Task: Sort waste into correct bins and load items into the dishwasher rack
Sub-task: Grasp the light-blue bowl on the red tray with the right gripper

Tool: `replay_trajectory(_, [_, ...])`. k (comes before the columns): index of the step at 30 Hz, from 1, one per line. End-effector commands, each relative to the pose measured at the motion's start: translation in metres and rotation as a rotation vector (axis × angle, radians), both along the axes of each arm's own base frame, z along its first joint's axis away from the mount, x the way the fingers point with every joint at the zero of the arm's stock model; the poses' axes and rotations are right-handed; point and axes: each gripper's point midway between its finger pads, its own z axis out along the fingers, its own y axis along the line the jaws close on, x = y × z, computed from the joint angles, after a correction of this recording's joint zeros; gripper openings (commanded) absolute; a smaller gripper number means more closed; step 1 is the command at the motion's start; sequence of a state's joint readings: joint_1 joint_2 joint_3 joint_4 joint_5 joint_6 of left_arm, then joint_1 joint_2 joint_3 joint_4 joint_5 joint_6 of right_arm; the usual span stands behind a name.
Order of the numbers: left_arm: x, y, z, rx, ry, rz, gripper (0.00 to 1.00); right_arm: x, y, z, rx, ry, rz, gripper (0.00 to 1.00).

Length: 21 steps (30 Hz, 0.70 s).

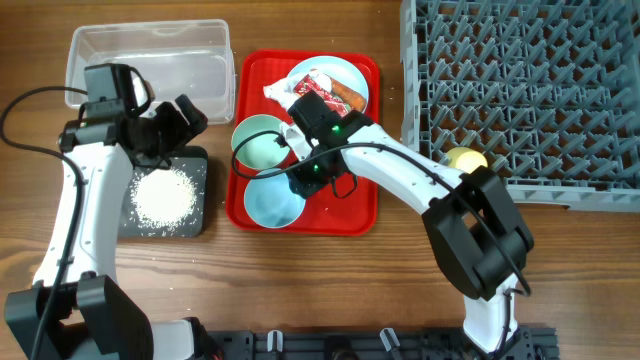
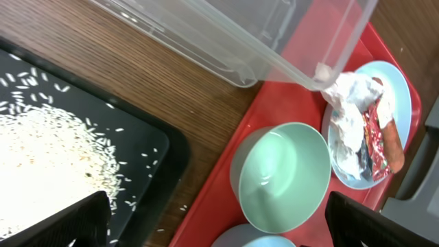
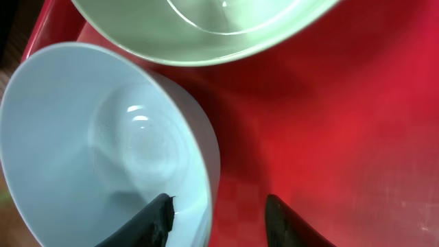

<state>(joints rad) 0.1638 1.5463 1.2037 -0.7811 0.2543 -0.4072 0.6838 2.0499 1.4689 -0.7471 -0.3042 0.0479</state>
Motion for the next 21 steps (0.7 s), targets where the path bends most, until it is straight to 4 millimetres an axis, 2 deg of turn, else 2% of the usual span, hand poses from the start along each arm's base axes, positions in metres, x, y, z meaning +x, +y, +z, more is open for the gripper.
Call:
replay_trajectory(1, [0.0,0.01,0.0,0.007,0.002,0.045,1.0,0.013,-0.007,0.005,-0.026,-0.058,-0.007,0.28])
replay_trajectory(3, [0.0,0.01,0.0,0.007,0.003,0.044,1.0,0.014,-0.007,0.005,-0.028,-0.061,-0.008,0.07])
replay_trajectory(7, [-0.001,0.01,0.0,0.006,0.006,0.044,1.0,0.02,-0.009,0.01,-0.041,-0.095,-0.021,0.04])
replay_trajectory(8, [-0.001,0.01,0.0,0.006,0.006,0.044,1.0,0.025,-0.01,0.022,-0.031,-0.117,-0.038,0.04])
replay_trajectory(9, [-0.001,0.01,0.0,0.006,0.006,0.044,1.0,0.038,-0.016,0.049,-0.009,-0.171,-0.079,0.04])
replay_trajectory(10, [-0.001,0.01,0.0,0.006,0.006,0.044,1.0,0.045,-0.021,0.066,0.007,-0.206,-0.099,0.04])
replay_trajectory(11, [-0.001,0.01,0.0,0.006,0.006,0.044,1.0,0.059,-0.036,0.105,0.039,-0.292,-0.149,0.04])
replay_trajectory(12, [-0.001,0.01,0.0,0.006,0.006,0.044,1.0,0.079,-0.069,0.152,0.045,-0.417,-0.277,0.04])
replay_trajectory(15, [-0.001,0.01,0.0,0.006,0.006,0.044,1.0,0.11,-0.163,0.226,-0.066,-0.678,-0.66,0.04])
replay_trajectory(16, [-0.001,0.01,0.0,0.006,0.006,0.044,1.0,0.117,-0.199,0.248,-0.127,-0.777,-0.802,0.04])
replay_trajectory(17, [-0.001,0.01,0.0,0.006,0.006,0.044,1.0,0.124,-0.246,0.273,-0.236,-0.913,-0.982,0.04])
replay_trajectory(18, [-0.001,0.01,0.0,0.006,0.006,0.045,1.0,0.128,-0.276,0.287,-0.32,-1.003,-1.093,0.04])
replay_trajectory(19, [-0.001,0.01,0.0,0.006,0.006,0.045,1.0,0.133,-0.291,0.292,-0.362,-1.048,-1.147,0.04])
replay_trajectory(21, [-0.001,0.01,0.0,0.006,0.006,0.044,1.0,0.153,-0.313,0.292,-0.516,-1.121,-1.128,0.04])
